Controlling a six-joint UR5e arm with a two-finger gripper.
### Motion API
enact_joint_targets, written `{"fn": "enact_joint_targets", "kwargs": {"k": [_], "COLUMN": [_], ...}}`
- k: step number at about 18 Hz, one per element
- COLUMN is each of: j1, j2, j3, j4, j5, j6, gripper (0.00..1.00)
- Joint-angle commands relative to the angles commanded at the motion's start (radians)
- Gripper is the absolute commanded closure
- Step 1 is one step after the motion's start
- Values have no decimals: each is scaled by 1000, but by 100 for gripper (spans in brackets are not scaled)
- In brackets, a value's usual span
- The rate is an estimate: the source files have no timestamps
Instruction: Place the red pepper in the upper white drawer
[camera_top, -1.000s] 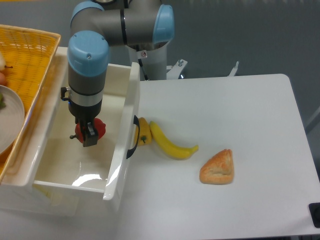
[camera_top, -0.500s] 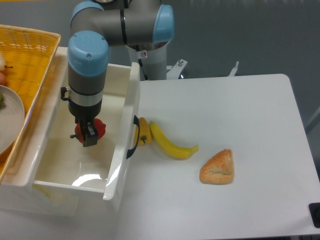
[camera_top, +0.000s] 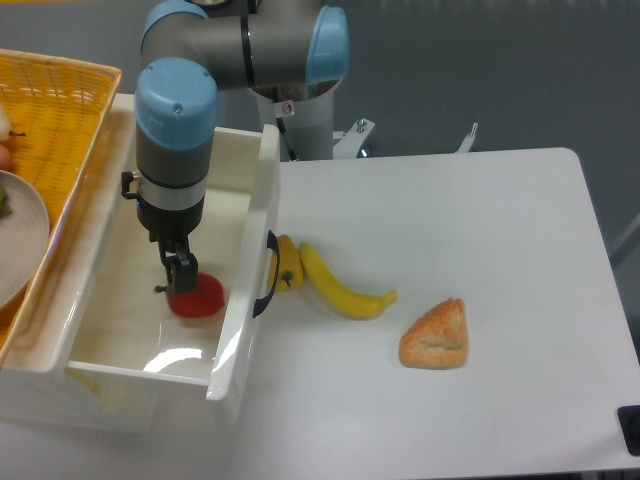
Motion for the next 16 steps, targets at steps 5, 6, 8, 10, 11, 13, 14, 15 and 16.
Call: {"fn": "enact_joint_targets", "kwargs": {"k": [5,6,8,10,11,13,14,15,16], "j1": [15,29,49,64,66,71,72,80,90], "j2": [18,28,44,51,57,61,63,64,67], "j3": [2,2,2,2,2,-2,-2,-2,-2], "j4": [0,0,0,-2,-2,-3,-3,-3,-3], "j5": [-2,-6,-37,-52,-52,-54,-58,-64,-77], "j6": [0,3,2,2,2,-5,-8,-9,-9], "gripper": [10,10,10,9,8,4,4,4,4]}}
